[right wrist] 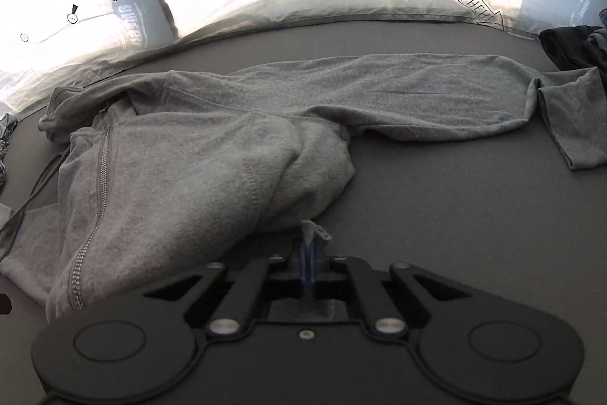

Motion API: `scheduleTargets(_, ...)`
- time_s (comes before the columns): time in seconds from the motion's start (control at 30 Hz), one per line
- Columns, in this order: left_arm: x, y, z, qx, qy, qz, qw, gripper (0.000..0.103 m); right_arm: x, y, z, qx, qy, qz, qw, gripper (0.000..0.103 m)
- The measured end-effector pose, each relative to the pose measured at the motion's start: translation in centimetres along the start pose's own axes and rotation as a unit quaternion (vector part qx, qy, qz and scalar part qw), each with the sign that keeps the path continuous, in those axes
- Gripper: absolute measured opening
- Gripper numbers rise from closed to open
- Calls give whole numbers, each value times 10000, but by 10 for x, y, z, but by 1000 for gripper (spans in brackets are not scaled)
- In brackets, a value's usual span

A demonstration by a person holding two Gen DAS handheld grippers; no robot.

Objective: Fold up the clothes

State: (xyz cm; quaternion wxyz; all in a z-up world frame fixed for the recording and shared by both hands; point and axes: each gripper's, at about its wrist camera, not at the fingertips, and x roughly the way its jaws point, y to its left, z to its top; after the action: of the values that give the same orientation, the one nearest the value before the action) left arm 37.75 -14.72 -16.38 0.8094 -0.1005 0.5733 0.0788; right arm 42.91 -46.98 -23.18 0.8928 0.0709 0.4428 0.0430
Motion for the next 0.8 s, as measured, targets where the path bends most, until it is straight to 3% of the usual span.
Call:
scheduleTargets(0.3,-68,31,-66,-264,-575,-103,9979,85,-88,33,-49,374,-533,493,9967,2)
scheduleTargets(0.57,-88,55,-134,-293,-411,-82,9987,85,-159,56,-74,633,-778,1300,9864,0)
scheduleTargets(0.67,-93,63,-149,-219,-396,-112,9989,85,-192,68,-81,711,-1031,1728,9770,0)
scheduleTargets(0.73,-95,69,-155,-123,-378,-170,9991,85,-211,82,-85,585,-1168,1648,9776,0)
scheduleTargets(0.8,-97,76,-157,1,-386,-234,9990,85,-216,94,-89,387,-1207,1138,9854,0)
